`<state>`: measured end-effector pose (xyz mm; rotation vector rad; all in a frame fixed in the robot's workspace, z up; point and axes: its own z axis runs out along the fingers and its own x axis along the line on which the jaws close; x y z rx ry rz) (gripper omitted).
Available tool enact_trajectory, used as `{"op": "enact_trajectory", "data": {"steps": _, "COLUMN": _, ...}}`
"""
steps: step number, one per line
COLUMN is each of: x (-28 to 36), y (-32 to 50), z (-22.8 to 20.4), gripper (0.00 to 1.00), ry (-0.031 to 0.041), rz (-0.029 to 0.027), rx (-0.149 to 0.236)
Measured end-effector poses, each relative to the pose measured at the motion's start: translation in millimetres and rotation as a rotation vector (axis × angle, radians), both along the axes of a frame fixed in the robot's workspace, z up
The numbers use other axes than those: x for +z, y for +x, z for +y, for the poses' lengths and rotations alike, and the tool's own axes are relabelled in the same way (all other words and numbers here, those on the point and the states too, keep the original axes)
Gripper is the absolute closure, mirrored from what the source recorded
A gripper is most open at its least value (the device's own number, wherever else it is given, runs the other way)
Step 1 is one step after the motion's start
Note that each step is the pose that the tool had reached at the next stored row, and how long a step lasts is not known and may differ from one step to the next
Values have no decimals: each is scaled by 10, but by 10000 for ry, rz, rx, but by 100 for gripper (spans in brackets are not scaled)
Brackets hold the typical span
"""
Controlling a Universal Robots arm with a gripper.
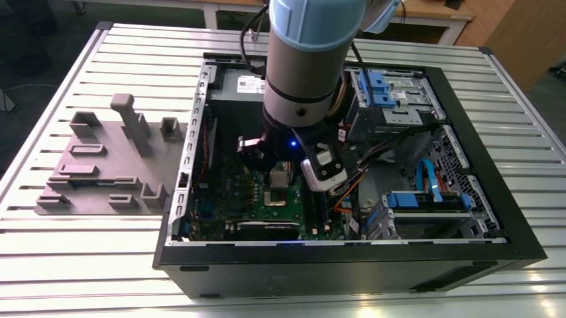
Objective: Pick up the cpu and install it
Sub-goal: 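Place the cpu into insertion slot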
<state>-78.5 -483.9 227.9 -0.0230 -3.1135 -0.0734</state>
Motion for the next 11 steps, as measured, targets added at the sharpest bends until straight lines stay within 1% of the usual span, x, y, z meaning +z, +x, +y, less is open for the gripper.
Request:
{"op": "enact_trajectory", "data": {"steps": 7, "x": -115, "y": 0, "z": -8, "gripper": 53, "ry": -12, "rz": 7, "rx": -12}}
{"op": "enact_trajectory", "data": {"steps": 9, "x": -133, "y": 0, "z": -21, "gripper": 53, "ry": -15, "rz": 16, "rx": -10}}
{"op": "enact_trajectory", "data": {"steps": 11, "x": -147, "y": 0, "z": -45, "gripper": 53, "ry": -12, "rz": 18, "rx": -12}}
